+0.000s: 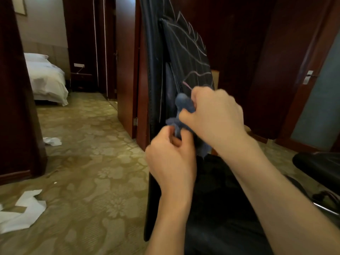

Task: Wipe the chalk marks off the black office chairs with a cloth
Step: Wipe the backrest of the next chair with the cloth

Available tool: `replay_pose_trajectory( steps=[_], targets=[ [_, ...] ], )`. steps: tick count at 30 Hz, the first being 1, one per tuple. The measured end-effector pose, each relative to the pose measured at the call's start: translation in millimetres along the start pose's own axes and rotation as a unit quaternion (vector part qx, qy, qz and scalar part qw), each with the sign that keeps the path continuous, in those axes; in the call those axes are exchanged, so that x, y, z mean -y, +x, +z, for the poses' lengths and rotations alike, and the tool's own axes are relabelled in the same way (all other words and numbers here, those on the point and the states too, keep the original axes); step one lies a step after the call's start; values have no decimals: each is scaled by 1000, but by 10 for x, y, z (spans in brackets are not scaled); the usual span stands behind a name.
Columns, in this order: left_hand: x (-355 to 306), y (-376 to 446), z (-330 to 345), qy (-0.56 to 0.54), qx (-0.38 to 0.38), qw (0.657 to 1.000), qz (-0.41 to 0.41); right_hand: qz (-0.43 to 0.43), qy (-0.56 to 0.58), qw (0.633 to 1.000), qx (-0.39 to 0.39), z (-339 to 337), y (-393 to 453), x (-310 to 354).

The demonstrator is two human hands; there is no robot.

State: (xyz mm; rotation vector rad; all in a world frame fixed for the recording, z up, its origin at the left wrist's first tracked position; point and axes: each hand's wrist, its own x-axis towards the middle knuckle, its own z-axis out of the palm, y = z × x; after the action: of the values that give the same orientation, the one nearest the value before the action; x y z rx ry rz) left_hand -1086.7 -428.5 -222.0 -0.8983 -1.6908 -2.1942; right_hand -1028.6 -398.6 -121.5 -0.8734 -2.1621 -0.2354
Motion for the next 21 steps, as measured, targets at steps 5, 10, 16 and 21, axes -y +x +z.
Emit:
replay_pose_trajectory(
  steps=[5,10,16,21],
  targets=[
    [394,-506,-269,8,31,999,-4,51,39,996,55,328,-640,-169],
    [235,-231,-609,-14,-72,996,41,82,313,946,-16,376,-750,31],
    [-21,607,-611,-112,-5,993,-45,80,316,944,-49,446,-112,398],
    [-466,1250,-485,-132,19,990,35,75,342,927,-133,0,574,469]
  ],
)
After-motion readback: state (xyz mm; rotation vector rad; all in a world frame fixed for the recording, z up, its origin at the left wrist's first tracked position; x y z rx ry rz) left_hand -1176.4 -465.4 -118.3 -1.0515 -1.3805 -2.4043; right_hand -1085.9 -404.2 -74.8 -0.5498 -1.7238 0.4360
